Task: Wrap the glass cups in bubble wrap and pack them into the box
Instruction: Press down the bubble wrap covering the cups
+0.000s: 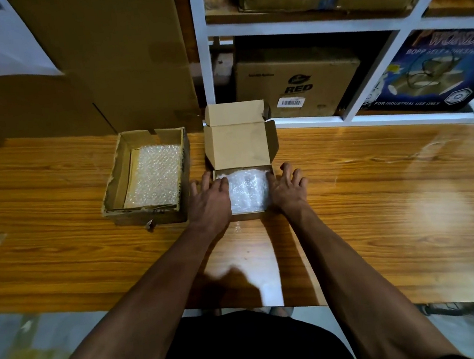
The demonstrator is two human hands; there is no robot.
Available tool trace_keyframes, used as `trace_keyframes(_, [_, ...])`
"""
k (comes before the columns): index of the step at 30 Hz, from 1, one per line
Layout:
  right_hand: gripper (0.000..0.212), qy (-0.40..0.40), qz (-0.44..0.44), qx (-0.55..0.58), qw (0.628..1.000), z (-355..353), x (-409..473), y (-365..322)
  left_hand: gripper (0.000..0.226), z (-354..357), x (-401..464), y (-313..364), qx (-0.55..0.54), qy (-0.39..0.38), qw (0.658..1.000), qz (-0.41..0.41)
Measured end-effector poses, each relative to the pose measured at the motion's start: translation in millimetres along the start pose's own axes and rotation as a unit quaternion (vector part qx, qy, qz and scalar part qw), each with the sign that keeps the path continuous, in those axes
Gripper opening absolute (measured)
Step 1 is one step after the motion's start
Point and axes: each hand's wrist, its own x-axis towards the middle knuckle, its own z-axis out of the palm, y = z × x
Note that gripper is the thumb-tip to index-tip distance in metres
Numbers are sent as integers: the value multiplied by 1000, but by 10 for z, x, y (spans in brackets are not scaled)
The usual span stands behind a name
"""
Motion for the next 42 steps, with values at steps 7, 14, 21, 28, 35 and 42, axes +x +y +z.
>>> trace_keyframes(7, [68, 6, -6, -16, 1000, -97, -6, -31, 67, -83, 76, 35, -14, -34, 999, 10])
trace_keyframes(14, [41, 167, -25, -26, 985, 190, -247, 85, 34, -47, -151, -66, 7, 57, 998, 16])
trace_keyframes(21, [60, 74, -20, 30, 997, 242, -386, 21, 52, 36, -263, 56, -7, 64, 998, 15])
trace_keyframes(28, [87, 67, -50, 57, 995, 358, -353, 22, 77, 89, -285, 134, -19, 31, 999, 15])
trace_keyframes(35, [98, 174, -118, 50, 976, 657, -529, 153, 76, 225, -535, 16, -1, 64, 997, 39])
trace_keyframes(42, [99, 113, -80, 2, 990, 642, -383, 144, 77, 224, -523, 129, 82, 25, 995, 46])
